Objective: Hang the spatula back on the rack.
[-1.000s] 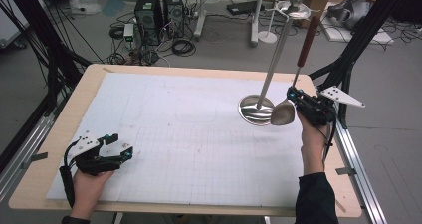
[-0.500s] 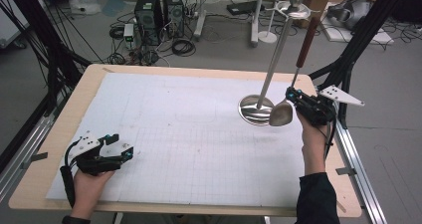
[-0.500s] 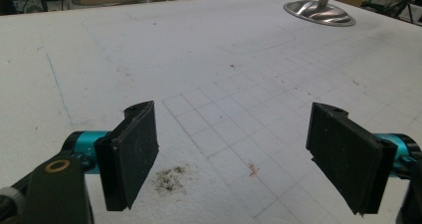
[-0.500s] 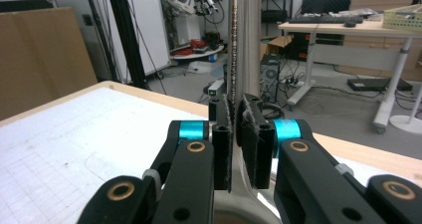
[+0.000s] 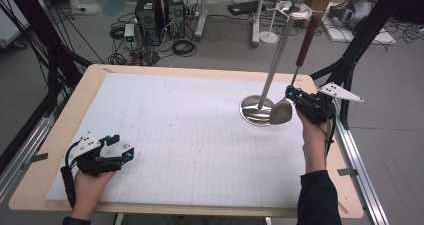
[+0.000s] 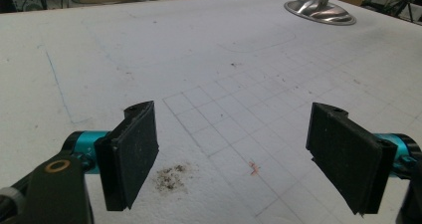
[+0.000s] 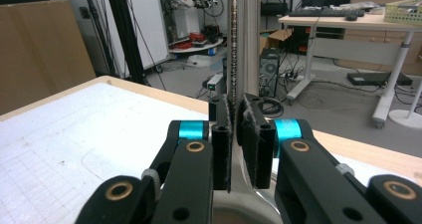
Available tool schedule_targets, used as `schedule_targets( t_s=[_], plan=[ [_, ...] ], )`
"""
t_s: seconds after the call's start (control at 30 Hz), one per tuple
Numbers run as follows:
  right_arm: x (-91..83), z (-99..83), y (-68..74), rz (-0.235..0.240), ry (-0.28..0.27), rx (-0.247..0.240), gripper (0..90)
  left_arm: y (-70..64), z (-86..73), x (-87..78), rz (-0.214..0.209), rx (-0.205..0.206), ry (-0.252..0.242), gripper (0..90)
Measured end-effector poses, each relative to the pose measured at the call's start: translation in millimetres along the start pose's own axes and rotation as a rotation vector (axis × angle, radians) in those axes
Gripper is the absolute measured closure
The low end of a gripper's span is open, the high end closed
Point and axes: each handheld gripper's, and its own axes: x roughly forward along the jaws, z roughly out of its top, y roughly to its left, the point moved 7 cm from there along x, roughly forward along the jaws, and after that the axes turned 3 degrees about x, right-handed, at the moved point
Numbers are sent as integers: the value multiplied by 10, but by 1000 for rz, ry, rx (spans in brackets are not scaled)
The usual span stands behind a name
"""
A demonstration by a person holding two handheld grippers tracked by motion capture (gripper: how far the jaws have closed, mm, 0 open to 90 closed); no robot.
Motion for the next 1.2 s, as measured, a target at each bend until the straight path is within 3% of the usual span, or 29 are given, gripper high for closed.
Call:
schedule_targets(
  t_s=[0.37, 0.6, 0.8, 0.83, 1.2],
  plan=[
    [-5, 2, -23, -17, 11, 11, 772, -16, 9, 7, -4, 1, -4, 206],
    [-74, 11, -46, -75, 7, 1, 606, -14, 21, -3, -5, 2, -8, 206],
    [-209, -13, -13, -115, 7, -4, 474, -15, 42, -4, -8, 2, -15, 205],
    [-284, -43, 9, -132, 8, -14, 417, -6, 53, 1, -8, 5, -14, 205],
    [-726, -376, 155, -151, -7, -1, 326, 13, 91, 16, -7, 5, -23, 202]
  ],
)
